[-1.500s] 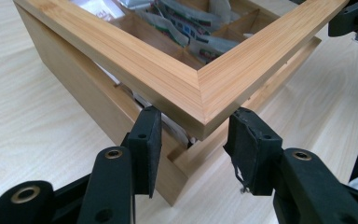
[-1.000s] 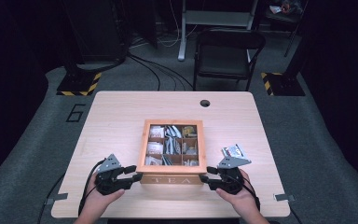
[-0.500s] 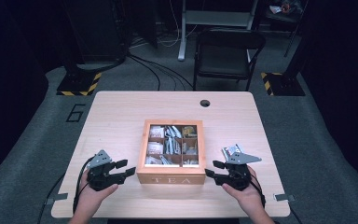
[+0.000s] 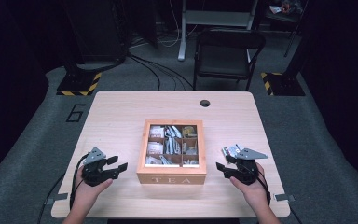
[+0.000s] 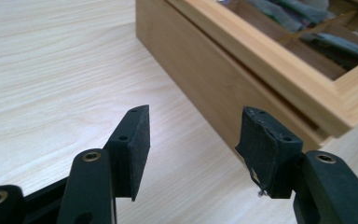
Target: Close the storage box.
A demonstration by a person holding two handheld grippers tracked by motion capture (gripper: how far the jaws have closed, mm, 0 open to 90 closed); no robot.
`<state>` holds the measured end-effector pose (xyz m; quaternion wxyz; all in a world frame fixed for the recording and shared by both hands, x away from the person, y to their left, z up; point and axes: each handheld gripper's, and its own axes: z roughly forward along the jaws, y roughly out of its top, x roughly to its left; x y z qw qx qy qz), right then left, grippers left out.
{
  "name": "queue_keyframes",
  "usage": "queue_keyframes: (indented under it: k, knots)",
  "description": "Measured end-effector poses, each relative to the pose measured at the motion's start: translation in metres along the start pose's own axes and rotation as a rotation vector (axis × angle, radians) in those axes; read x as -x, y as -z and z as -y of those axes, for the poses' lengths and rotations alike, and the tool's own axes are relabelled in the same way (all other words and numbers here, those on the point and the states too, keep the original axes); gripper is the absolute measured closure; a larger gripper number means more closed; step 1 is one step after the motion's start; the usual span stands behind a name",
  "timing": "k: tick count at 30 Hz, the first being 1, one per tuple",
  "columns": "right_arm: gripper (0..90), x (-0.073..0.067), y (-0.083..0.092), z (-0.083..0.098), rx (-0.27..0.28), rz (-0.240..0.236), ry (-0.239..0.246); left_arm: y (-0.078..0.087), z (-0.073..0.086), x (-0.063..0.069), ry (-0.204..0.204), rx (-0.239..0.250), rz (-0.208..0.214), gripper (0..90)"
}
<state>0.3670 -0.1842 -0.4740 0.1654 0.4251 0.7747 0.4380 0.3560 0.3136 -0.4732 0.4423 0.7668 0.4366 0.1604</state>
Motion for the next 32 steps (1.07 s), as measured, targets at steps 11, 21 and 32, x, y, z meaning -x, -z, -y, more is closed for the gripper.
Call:
queue_keyframes:
  k: [11,21,32]
  knots:
    - [43.1,0.015,-0.014,0.011,-0.031,0.039,-0.028,-0.011,0.009,-0.011,0.008,-0.02,-0.009,41.4]
    - [40.8,0.016,-0.025,0.014,-0.073,0.015,-0.032,-0.022,0.016,-0.017,0.027,-0.057,-0.027,39.3]
    - [39.6,0.014,-0.024,0.015,-0.085,0.032,-0.009,-0.029,0.016,-0.021,0.021,-0.081,-0.025,37.2]
